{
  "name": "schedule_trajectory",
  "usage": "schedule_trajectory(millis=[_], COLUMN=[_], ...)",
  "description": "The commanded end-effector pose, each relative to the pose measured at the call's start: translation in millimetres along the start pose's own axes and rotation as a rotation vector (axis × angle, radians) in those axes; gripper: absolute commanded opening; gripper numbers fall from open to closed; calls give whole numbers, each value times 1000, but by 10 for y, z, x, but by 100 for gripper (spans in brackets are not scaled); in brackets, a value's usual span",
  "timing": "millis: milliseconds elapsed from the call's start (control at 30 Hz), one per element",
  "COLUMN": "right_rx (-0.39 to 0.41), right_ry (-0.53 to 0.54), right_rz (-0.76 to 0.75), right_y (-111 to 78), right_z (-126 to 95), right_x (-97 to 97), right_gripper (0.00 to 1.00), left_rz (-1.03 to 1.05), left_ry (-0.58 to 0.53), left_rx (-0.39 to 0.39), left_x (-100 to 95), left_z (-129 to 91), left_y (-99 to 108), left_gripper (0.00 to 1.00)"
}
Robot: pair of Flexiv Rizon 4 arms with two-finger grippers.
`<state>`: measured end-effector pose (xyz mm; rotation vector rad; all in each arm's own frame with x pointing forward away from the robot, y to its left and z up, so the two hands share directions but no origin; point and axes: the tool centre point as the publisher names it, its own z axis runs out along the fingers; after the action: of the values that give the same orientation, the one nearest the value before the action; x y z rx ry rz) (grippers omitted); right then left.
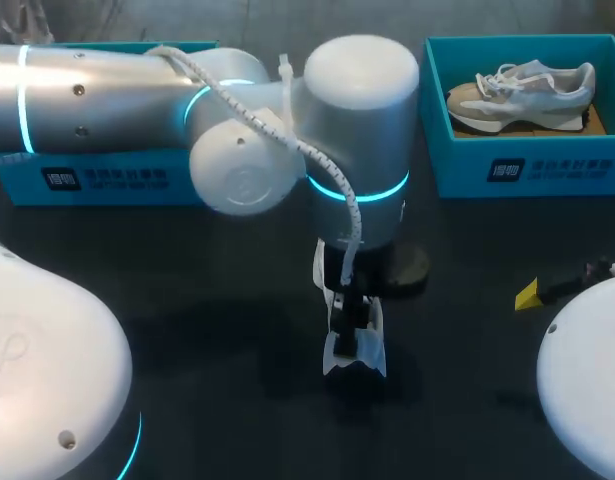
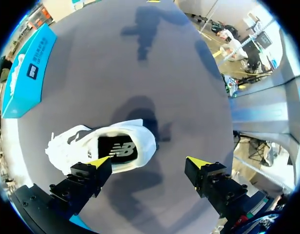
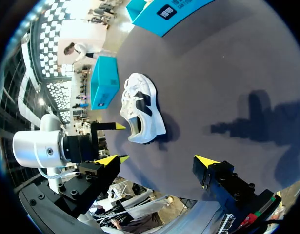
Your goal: Take the shoe out of the shoebox, open the shoe tongue, remove and reinsert the insole, then place the shoe into the shoebox
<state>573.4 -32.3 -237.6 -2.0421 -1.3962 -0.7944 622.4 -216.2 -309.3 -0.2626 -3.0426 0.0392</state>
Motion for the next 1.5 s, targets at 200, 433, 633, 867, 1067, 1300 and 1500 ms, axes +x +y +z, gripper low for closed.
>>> schedule_trajectory(millis=[200,433,633,867,1067,1300,1500], right_rx=[-10,-10,-10,-10,-10,-10,-10], right_ry=[-4,-4,-4,-4,-4,-4,-4], right_rz=[2,2,2,2,2,2,2], right_y=[-69,-69,-69,-69,-69,-69,-69], right_z=[-33,-33,-33,-33,-33,-33,-33], right_x=[7,7,7,7,7,7,7], right_gripper=[100,100,100,100,100,100,100], left_rz=[-27,-48,-66,-70,-89,-115,-135], left_ry=[7,28,35,38,17,-1,-14], left_rx=[-32,-43,-55,-62,-67,-56,-42], left_x=[14,-13,-57,-61,4,42,42], left_z=[222,397,536,652,742,838,882], left_y=[-115,-141,-151,-174,-158,-121,-86], left_gripper=[100,100,100,100,94,88,83])
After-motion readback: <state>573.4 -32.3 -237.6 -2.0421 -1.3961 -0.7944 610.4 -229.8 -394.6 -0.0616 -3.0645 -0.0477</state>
